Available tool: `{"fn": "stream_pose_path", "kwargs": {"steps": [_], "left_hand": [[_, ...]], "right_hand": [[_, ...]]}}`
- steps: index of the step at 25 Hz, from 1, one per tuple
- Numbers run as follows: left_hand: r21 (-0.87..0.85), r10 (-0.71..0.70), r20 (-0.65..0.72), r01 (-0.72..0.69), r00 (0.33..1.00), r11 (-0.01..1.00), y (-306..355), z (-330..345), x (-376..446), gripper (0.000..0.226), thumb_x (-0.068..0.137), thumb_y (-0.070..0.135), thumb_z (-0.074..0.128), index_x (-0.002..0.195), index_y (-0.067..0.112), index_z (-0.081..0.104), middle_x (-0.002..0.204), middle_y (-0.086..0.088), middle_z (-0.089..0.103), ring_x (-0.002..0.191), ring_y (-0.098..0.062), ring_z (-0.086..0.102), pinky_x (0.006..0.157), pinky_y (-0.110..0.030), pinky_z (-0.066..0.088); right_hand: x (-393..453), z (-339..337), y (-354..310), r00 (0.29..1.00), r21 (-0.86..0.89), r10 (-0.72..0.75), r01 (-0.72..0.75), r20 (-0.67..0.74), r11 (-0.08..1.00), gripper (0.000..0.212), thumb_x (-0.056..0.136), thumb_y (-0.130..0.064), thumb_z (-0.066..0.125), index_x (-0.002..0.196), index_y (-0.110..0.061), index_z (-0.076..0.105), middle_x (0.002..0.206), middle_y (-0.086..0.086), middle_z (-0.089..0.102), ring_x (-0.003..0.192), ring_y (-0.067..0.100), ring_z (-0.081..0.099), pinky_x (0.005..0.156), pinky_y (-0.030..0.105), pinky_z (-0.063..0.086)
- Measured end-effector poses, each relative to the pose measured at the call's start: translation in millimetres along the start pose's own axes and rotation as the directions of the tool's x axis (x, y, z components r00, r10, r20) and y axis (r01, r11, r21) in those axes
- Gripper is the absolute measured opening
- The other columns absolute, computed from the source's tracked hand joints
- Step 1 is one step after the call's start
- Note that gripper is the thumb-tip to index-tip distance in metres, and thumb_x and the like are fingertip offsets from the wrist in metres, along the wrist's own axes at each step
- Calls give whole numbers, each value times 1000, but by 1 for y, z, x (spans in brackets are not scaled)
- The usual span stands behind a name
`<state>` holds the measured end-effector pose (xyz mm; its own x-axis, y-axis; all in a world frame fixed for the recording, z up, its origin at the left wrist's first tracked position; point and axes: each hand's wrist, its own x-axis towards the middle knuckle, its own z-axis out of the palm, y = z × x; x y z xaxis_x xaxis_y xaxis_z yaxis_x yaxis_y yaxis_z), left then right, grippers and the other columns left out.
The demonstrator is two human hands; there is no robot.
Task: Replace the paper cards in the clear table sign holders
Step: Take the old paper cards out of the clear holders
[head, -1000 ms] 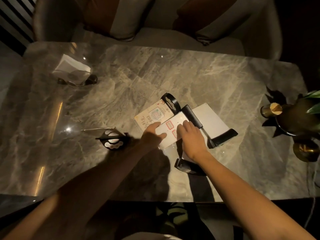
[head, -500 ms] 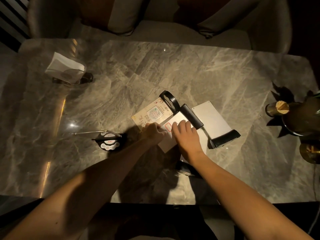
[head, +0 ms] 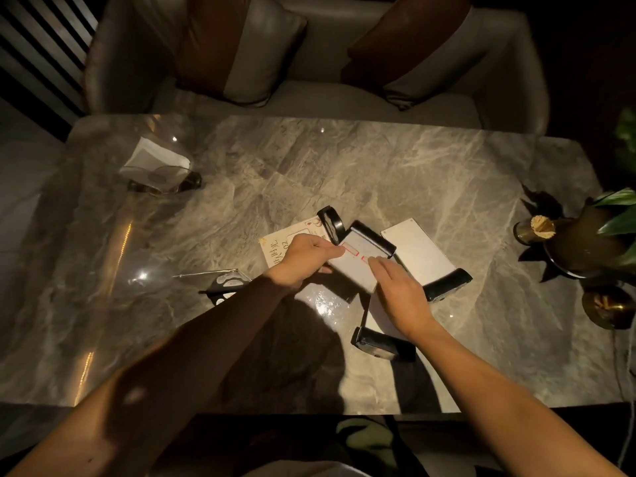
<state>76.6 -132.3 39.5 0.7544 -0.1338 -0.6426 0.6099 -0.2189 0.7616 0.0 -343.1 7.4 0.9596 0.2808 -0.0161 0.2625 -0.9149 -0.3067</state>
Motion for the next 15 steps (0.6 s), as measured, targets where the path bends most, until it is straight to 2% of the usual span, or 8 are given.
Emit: {"fn": "stream_pose_path", "kwargs": {"steps": [2,4,7,9,11,13,15], "left_hand": [[-39,-29,-1,29,1000,999,4,-4,-7,17,85,22,77,93,7,75,77,1,73,69,-9,70,57,-19,54],[-76,-25,-13,24,1000,997,3,-8,-10,26,85,28,76,101,8,74,87,-6,74,73,-13,71,61,-24,56],[-143,94,-22,-96,995,985,-4,-17,-16,20,90,21,64,106,23,76,104,-8,72,87,-20,67,72,-30,55],[-63,211,10,-210,978,976,-9,-22,-24,31,89,10,61,108,31,75,106,1,72,91,-14,67,78,-26,56],[50,310,56,-313,949,949,-14,-23,-33,32,87,8,70,113,28,73,105,11,70,90,2,65,68,-14,51],[95,380,39,-382,924,919,-19,-23,-36,24,86,16,76,109,20,72,101,9,71,87,2,64,66,-11,46],[95,420,-5,-418,907,904,-20,-24,-39,14,87,14,75,100,12,71,95,5,72,82,2,64,71,-13,49]], "right_hand": [[1,-9,-5,995,131,80,-73,-54,989,42,84,3,64,126,-6,61,123,14,66,110,33,63,82,48,57],[3,-13,-10,979,220,182,-157,-95,963,34,90,3,59,122,-10,62,118,10,68,106,29,63,85,45,54],[8,-20,-16,938,335,317,-257,-138,907,26,95,1,54,115,-13,64,111,5,69,100,24,64,85,33,50],[10,-25,-18,933,361,335,-269,-133,893,21,98,-3,53,111,-13,66,107,4,70,97,22,64,82,31,48],[10,-29,-19,931,402,348,-279,-108,872,16,99,-6,53,108,-12,66,100,3,70,90,23,64,78,36,51],[11,-29,-23,934,462,348,-274,-80,843,14,99,-9,55,107,-12,66,98,1,72,89,21,66,79,40,54],[10,-25,-30,945,493,324,-264,-37,829,12,100,-12,56,107,-11,66,95,-1,73,87,17,68,80,41,56]]}}
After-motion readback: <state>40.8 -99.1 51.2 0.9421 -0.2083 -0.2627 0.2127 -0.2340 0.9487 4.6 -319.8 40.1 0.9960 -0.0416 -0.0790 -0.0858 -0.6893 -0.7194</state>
